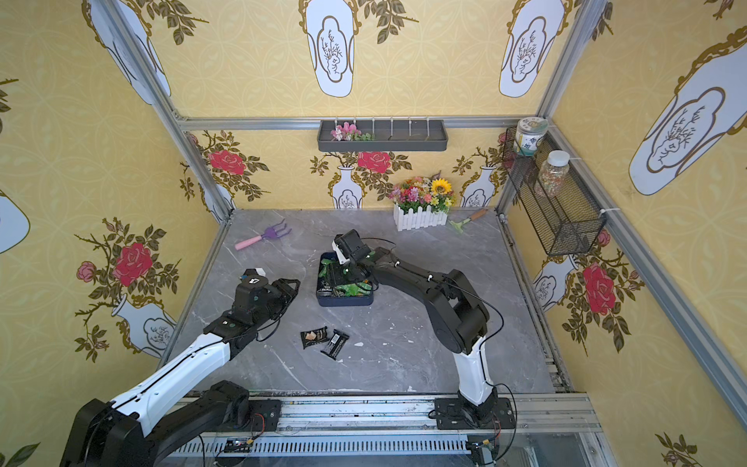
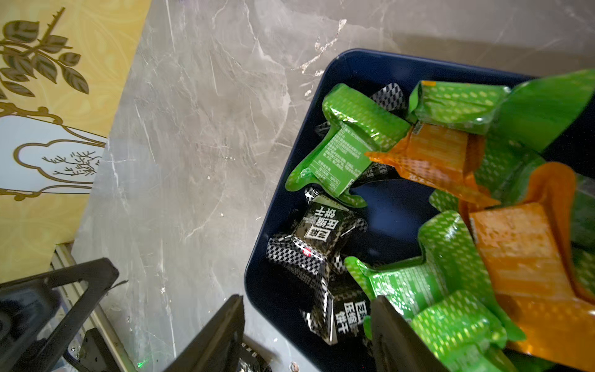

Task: Take the cookies out of the storage box
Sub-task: Pick up the cookie from the storage box.

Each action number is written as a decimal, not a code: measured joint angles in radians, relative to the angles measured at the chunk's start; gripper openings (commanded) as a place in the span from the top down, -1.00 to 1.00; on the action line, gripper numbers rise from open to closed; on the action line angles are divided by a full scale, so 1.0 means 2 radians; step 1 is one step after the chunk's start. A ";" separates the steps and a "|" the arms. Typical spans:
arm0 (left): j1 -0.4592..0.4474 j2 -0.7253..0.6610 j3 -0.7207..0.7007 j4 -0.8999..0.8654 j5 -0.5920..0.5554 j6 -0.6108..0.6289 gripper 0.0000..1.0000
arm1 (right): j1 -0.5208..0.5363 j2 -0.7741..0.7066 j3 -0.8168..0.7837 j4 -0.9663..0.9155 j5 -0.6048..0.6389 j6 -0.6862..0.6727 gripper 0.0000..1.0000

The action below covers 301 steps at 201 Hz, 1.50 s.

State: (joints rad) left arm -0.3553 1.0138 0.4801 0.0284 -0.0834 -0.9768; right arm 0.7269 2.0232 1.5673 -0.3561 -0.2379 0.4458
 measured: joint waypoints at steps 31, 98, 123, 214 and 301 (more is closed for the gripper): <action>0.018 0.023 -0.025 0.051 0.041 -0.008 0.03 | -0.002 0.021 0.004 0.009 0.002 0.067 -0.28; 0.029 0.060 -0.045 0.130 0.077 -0.021 0.04 | -0.024 0.040 -0.049 0.137 -0.001 0.271 -0.33; 0.032 0.074 -0.049 0.146 0.083 -0.022 0.05 | -0.022 0.060 -0.049 0.176 -0.011 0.313 -0.32; 0.034 0.144 -0.052 0.208 0.116 -0.023 0.14 | -0.023 0.113 -0.026 0.236 -0.031 0.371 -0.11; 0.034 0.164 -0.058 0.221 0.128 -0.032 0.19 | -0.020 0.091 -0.035 0.242 -0.034 0.361 0.40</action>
State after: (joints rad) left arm -0.2871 1.3415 0.3645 0.4698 0.1722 -1.0409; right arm 0.6865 2.2051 1.4963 0.1280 -0.3058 1.1687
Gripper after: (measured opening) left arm 0.407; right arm 0.318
